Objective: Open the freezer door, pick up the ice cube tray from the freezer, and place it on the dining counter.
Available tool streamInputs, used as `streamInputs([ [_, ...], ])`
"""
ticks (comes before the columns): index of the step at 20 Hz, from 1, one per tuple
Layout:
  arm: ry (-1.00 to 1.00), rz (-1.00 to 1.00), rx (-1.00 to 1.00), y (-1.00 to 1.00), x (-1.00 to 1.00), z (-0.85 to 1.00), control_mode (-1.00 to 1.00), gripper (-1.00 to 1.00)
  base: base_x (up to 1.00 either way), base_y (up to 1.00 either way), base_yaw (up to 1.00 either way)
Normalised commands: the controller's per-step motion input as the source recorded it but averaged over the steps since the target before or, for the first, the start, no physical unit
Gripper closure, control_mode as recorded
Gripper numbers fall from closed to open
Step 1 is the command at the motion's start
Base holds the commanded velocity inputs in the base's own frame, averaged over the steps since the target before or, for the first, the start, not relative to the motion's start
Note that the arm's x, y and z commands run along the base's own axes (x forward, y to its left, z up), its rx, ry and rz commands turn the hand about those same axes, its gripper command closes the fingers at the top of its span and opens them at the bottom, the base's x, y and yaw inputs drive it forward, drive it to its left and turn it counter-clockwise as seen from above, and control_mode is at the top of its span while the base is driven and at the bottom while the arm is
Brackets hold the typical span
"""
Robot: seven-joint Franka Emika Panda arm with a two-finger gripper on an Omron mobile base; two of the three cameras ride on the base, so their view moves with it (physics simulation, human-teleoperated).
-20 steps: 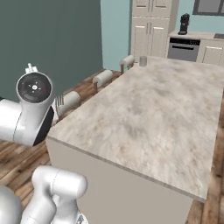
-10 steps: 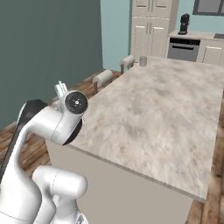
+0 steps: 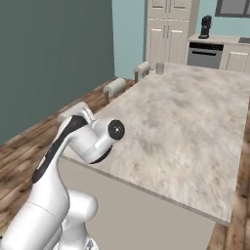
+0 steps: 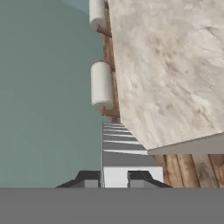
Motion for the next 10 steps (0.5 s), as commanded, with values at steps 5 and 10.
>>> streamInputs([
  [5, -0.03, 0.15, -0.01, -0.07, 0.7, -0.37, -1.0, 1.0, 0.0, 0.0, 0.0],
  [10, -0.09, 0.08, -0.05, -0.06, 0.61, -0.41, -1.0, 1.0, 0.0, 0.0, 0.0],
])
